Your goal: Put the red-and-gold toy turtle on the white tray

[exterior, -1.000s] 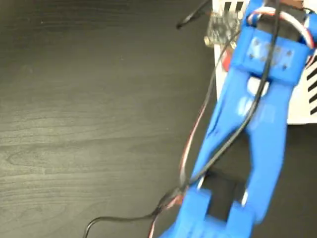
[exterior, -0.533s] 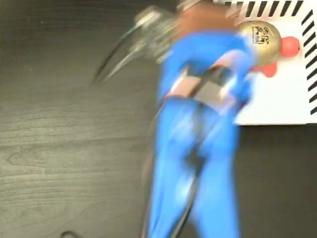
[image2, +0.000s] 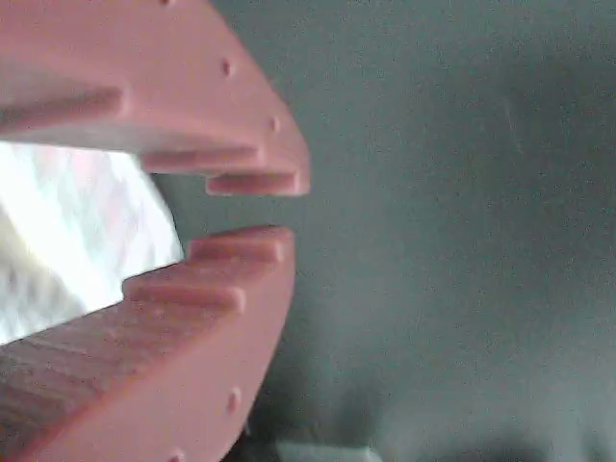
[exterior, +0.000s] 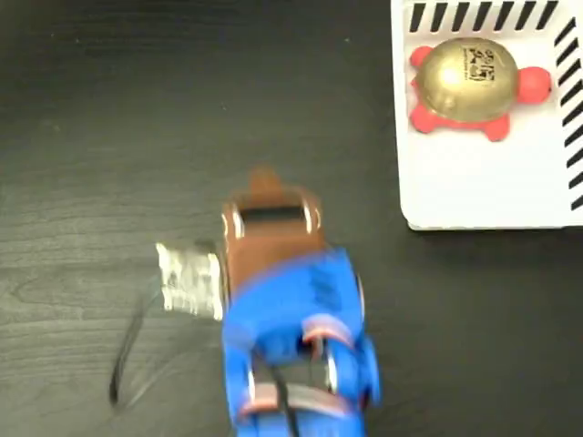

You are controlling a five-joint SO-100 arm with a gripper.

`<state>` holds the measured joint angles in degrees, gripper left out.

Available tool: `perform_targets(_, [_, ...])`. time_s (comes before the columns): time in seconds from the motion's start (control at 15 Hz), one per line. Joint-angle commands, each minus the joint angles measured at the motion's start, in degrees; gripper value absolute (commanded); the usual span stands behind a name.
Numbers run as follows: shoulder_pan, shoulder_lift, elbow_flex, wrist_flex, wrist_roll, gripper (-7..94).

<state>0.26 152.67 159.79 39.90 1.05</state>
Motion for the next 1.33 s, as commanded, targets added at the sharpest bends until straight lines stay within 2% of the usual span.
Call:
perform_targets(0.0, [0.09, 13.54, 5.45, 8.96, -1.05, 0])
perform_targets(0.33, [-1.41, 28.3, 6.59, 31.73, -0.18, 0])
perform_targets(0.6, [-0.7, 33.57, 7.47, 33.66, 0.26, 0])
perform_targets(1.27, [-0.53, 33.57, 7.47, 33.66, 0.35, 0])
